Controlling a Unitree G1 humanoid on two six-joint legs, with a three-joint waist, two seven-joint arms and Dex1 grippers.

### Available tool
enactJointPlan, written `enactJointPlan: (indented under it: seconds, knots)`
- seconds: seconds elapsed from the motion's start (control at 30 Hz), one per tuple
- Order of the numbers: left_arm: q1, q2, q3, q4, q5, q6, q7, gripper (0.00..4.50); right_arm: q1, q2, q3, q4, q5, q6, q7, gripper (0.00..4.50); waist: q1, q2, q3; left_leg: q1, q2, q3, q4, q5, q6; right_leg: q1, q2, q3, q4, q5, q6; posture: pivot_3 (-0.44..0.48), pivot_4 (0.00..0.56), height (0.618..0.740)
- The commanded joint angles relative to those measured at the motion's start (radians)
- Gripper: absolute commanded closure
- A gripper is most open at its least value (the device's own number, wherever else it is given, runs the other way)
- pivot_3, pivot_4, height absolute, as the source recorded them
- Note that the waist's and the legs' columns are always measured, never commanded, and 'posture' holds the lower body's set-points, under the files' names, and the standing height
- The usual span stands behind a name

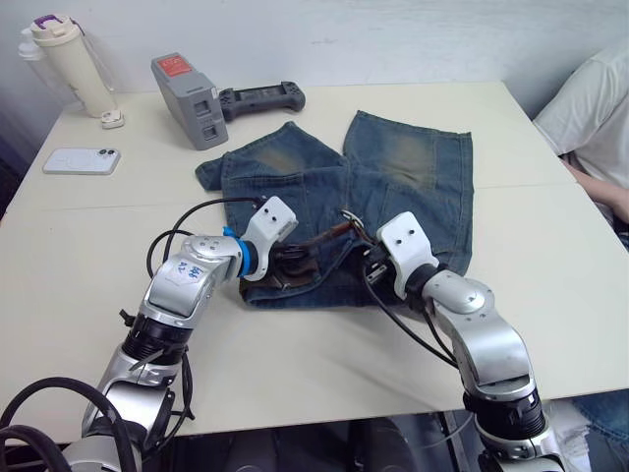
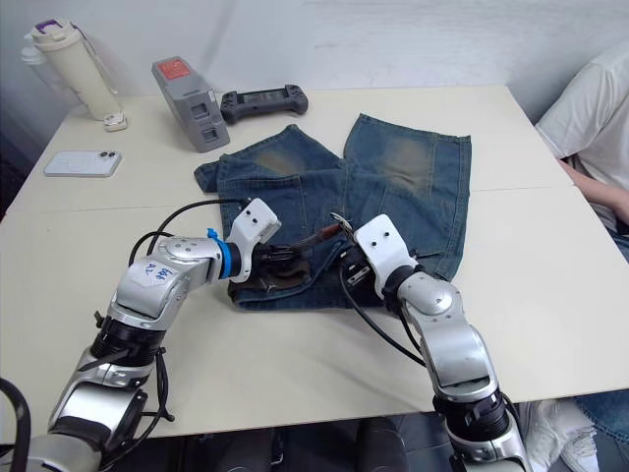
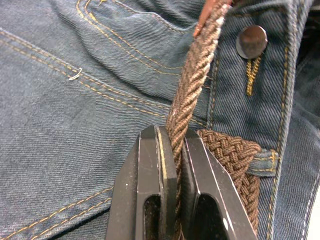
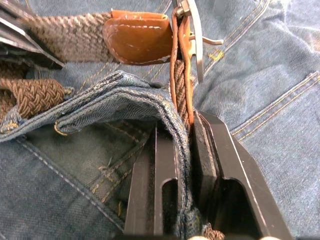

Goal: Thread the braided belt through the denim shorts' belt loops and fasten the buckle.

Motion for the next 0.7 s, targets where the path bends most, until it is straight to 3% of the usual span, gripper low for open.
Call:
enactJointPlan:
  seconds: [0.03,0.7]
  knots:
    - [-0.022,-0.003,0.018,-0.045,-0.014,-0.004,0.004,4.5,0.005,0.0,0.008,-0.055,0.021,-0.009,-0.007,4.49,0.0,0.0,0.0,0.0,0.0,0.0,0.0,0.0,0.0,0.0,0.0,0.0,0.0,0.0,0.0,0.0,0.15,0.74]
    - [-0.015,-0.016,0.023,-0.041,-0.008,0.032,0.052,4.5,-0.009,0.026,-0.019,-0.084,0.063,0.024,-0.064,4.49,0.0,0.0,0.0,0.0,0.0,0.0,0.0,0.0,0.0,0.0,0.0,0.0,-0.001,0.0,0.0,0.0,0.15,0.74]
